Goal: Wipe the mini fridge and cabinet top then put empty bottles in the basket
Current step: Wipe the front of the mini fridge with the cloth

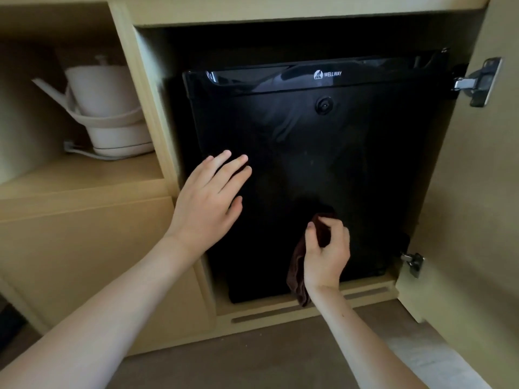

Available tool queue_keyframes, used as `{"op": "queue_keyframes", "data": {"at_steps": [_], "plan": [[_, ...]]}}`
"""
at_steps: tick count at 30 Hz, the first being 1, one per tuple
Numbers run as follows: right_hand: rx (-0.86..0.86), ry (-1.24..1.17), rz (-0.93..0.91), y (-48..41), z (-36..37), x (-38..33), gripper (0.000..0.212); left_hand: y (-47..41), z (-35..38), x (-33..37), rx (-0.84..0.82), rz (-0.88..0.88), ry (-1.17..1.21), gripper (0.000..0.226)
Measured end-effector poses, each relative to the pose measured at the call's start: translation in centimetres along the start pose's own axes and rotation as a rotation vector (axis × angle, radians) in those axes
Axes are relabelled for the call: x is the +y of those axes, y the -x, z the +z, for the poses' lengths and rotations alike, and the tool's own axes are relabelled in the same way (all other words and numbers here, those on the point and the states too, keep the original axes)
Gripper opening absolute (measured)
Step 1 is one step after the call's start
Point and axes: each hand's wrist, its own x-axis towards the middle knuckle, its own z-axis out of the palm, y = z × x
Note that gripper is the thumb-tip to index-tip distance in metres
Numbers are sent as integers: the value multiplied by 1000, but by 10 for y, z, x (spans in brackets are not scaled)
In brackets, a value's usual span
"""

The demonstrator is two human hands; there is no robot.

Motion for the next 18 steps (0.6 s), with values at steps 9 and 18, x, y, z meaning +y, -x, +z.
{"op": "queue_keyframes", "data": {"at_steps": [9,18], "plan": [[-328,95,-107,36,-22,6,21,53,16,46,-177,-169,152,31],[-561,251,-63,103,-77,-25,23,135,-24,111,-504,-378,316,25]]}}
